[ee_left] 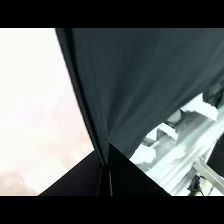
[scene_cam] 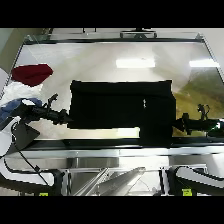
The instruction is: Fold the shirts.
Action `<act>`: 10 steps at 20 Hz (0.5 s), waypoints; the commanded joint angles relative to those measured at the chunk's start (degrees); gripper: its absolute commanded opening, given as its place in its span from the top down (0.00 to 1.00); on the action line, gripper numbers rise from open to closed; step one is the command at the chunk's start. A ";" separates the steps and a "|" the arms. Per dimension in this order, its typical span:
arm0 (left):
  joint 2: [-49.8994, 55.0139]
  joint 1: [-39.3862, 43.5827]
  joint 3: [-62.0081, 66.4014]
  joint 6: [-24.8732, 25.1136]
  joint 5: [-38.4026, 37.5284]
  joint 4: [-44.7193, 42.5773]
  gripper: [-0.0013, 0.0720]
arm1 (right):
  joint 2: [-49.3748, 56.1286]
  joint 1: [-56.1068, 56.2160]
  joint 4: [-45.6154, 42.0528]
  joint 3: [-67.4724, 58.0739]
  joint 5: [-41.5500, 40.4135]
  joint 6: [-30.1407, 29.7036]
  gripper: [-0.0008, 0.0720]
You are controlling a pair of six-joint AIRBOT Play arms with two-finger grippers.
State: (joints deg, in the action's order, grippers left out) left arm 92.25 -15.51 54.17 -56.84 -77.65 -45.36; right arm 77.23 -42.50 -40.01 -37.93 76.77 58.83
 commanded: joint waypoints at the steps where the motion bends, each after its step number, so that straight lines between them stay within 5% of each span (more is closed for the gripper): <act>1: -0.04 -1.31 0.07 0.48 -2.93 -0.15 0.95 | -0.37 -2.89 0.00 -2.91 2.67 2.43 0.95; 10: 0.04 0.44 13.62 -0.92 -6.12 3.37 0.94 | 0.83 4.59 20.72 -12.13 1.11 0.28 0.95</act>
State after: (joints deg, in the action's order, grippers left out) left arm 92.25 -16.58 62.11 -56.90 -83.55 -42.94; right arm 77.03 -41.04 -27.59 -46.78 80.38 59.81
